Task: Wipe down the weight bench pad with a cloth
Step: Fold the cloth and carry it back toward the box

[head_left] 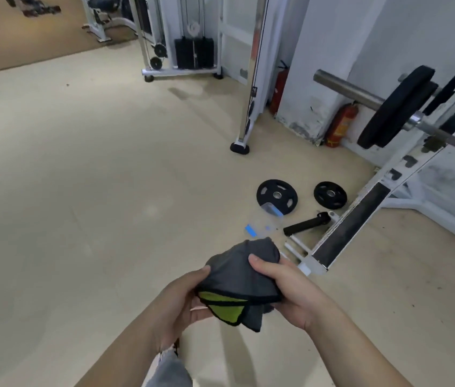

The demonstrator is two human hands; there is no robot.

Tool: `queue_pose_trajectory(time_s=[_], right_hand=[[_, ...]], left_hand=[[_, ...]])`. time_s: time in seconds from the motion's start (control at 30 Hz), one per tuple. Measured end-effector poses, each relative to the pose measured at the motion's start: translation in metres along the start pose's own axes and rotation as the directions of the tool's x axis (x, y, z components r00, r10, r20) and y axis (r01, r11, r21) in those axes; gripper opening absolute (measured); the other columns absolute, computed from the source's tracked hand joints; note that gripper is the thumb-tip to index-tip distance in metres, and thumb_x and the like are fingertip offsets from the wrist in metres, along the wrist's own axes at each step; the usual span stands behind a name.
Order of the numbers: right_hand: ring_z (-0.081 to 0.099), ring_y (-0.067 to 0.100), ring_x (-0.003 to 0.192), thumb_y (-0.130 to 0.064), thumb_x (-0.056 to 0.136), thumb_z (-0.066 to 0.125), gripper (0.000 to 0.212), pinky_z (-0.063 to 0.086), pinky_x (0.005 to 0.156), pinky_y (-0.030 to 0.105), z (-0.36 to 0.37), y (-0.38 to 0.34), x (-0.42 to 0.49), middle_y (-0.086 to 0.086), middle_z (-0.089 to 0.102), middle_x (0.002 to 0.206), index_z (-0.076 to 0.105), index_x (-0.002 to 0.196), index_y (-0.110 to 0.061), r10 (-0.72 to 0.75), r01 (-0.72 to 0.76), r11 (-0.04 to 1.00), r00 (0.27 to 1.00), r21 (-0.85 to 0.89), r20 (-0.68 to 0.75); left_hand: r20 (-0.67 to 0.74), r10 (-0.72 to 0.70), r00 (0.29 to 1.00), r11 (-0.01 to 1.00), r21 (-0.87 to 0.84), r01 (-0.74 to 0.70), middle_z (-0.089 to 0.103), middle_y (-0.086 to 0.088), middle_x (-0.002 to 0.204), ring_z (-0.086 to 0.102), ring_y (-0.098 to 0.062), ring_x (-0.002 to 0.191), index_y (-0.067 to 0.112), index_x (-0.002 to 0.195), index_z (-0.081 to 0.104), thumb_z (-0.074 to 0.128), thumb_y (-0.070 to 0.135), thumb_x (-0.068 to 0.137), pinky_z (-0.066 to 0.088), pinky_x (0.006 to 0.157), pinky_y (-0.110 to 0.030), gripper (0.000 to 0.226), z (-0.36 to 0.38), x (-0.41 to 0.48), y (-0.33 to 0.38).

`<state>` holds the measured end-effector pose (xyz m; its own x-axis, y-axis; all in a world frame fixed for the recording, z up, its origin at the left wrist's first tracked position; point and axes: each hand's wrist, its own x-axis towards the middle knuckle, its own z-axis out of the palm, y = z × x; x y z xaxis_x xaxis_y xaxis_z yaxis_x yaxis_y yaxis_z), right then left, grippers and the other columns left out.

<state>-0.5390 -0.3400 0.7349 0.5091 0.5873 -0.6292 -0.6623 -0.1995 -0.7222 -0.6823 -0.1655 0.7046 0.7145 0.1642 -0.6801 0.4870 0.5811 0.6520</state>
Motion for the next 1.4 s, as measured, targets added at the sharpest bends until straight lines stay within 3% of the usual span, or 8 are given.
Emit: queue_pose_trajectory(time_s=[0.1,0.23,0.5,0.67,0.8,1.03,1.23,1.4], right_hand=[[0.073,0.028,0.113,-0.027,0.090,0.077,0.034,0.054,0.104,0.054,0.005,-0.032,0.050,0.004,0.079,0.116,0.070,0.123,-0.022,0.000,0.000,1.000,0.991,-0.004,-0.134],[0.077,0.018,0.103,-0.017,0.092,0.076,0.031,0.058,0.088,0.034,-0.001,-0.074,0.102,0.002,0.081,0.111,0.071,0.122,-0.014,-0.100,0.094,0.995,0.944,-0.033,-0.314],[0.074,0.016,0.110,-0.025,0.090,0.079,0.038,0.056,0.099,0.037,-0.067,-0.130,0.199,-0.004,0.079,0.117,0.067,0.126,-0.022,-0.147,0.190,0.981,0.862,0.040,-0.485],[0.070,0.024,0.114,-0.013,0.089,0.067,0.044,0.056,0.096,0.039,-0.129,-0.132,0.287,0.001,0.076,0.122,0.059,0.130,-0.029,0.002,0.082,0.983,0.886,0.163,-0.464],[0.070,0.026,0.112,-0.015,0.074,0.063,0.057,0.056,0.099,0.044,-0.166,-0.123,0.351,0.004,0.075,0.120,0.057,0.129,-0.029,0.089,-0.005,0.986,0.861,0.167,-0.501],[0.073,0.032,0.100,-0.005,0.084,0.071,0.027,0.059,0.095,0.052,-0.245,-0.050,0.506,0.010,0.077,0.106,0.069,0.108,-0.018,0.204,-0.024,0.966,0.681,0.257,-0.703],[0.065,0.022,0.078,0.003,0.081,0.057,0.029,0.050,0.062,0.028,-0.326,0.019,0.679,0.012,0.073,0.094,0.069,0.102,-0.012,0.146,-0.083,0.989,0.650,0.122,-0.745],[0.061,0.021,0.075,0.001,0.072,0.052,0.035,0.043,0.061,0.025,-0.392,0.062,0.797,0.000,0.069,0.078,0.075,0.091,-0.016,-0.013,-0.138,0.981,0.663,-0.139,-0.749]], left_hand=[[0.057,0.021,0.998,0.995,0.097,-0.027,0.071,-0.015,0.099,0.067,-0.022,0.091,0.006,0.101,0.072,0.070,0.034,0.088,0.052,0.102,-0.045,0.031,-0.018,0.052,0.057],[0.123,0.071,0.990,0.968,0.229,-0.097,0.053,-0.001,0.074,0.054,-0.018,0.080,0.017,0.066,0.051,0.078,0.025,0.079,0.041,0.087,-0.034,0.031,-0.013,0.117,0.125],[0.175,0.102,0.979,0.860,0.479,-0.175,0.052,-0.009,0.075,0.050,-0.021,0.077,-0.007,0.076,0.047,0.074,0.026,0.065,0.038,0.075,-0.040,0.044,0.044,0.270,0.218],[0.123,0.097,0.988,0.775,0.613,-0.153,0.063,-0.001,0.075,0.058,-0.015,0.063,0.002,0.085,0.058,0.070,0.013,0.081,0.047,0.056,-0.028,0.017,0.071,0.381,0.225],[0.116,0.043,0.992,0.705,0.700,-0.112,0.067,0.001,0.079,0.061,-0.012,0.063,0.009,0.089,0.065,0.071,0.019,0.086,0.050,0.057,-0.025,0.011,0.074,0.466,0.217],[0.004,-0.024,1.000,0.623,0.782,0.012,0.065,-0.003,0.074,0.057,-0.017,0.061,0.008,0.089,0.064,0.075,0.022,0.081,0.049,0.053,-0.026,0.019,0.056,0.662,0.148],[-0.165,-0.162,0.973,0.722,0.653,0.231,0.070,-0.012,0.086,0.067,-0.031,0.076,0.007,0.086,0.060,0.074,0.015,0.076,0.061,0.078,-0.051,0.019,0.026,0.838,0.042],[-0.233,-0.261,0.937,0.804,0.485,0.345,0.070,-0.024,0.110,0.071,-0.036,0.094,0.006,0.105,0.062,0.073,0.015,0.081,0.060,0.072,-0.038,0.029,0.007,0.949,-0.040]])
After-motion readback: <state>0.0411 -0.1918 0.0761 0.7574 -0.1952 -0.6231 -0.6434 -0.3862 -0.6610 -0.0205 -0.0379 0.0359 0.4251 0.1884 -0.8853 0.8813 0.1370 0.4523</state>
